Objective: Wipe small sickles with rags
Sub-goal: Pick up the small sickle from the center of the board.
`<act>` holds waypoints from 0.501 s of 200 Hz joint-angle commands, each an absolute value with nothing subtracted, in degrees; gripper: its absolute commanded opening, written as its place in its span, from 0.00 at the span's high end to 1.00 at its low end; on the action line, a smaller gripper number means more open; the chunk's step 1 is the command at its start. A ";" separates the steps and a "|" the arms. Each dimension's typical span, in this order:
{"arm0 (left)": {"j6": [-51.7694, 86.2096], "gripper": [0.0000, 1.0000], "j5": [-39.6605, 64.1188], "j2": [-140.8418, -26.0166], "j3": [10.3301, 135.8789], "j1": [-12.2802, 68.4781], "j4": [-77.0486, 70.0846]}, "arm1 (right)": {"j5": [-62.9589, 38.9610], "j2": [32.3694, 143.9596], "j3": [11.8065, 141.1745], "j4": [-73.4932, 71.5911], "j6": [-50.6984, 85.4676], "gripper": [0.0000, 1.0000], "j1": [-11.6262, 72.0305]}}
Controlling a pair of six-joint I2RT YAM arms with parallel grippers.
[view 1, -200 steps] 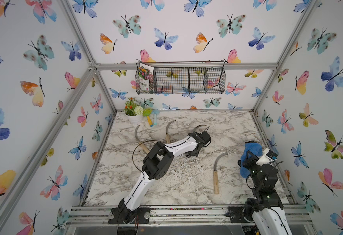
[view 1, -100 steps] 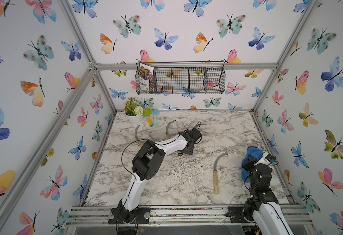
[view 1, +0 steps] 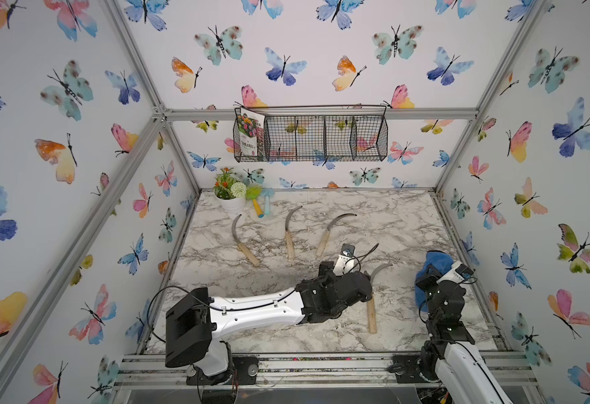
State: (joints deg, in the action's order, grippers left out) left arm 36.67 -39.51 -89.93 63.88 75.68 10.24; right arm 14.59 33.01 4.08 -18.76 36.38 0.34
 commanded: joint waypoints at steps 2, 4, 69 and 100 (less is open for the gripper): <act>47.01 0.01 -42.24 -93.41 57.99 80.36 1.65 | 14.95 31.89 4.59 -20.99 35.86 0.97 0.26; 47.90 0.01 -42.49 -93.73 58.00 80.80 1.66 | 14.94 31.81 4.63 -20.95 35.86 0.97 0.26; 56.12 0.05 -42.38 -106.01 62.28 87.97 0.49 | 13.93 33.22 5.21 -20.87 35.68 0.97 0.35; 57.03 0.11 -38.25 -109.14 62.11 88.75 -1.96 | 13.62 33.02 5.20 -20.70 35.60 0.97 0.29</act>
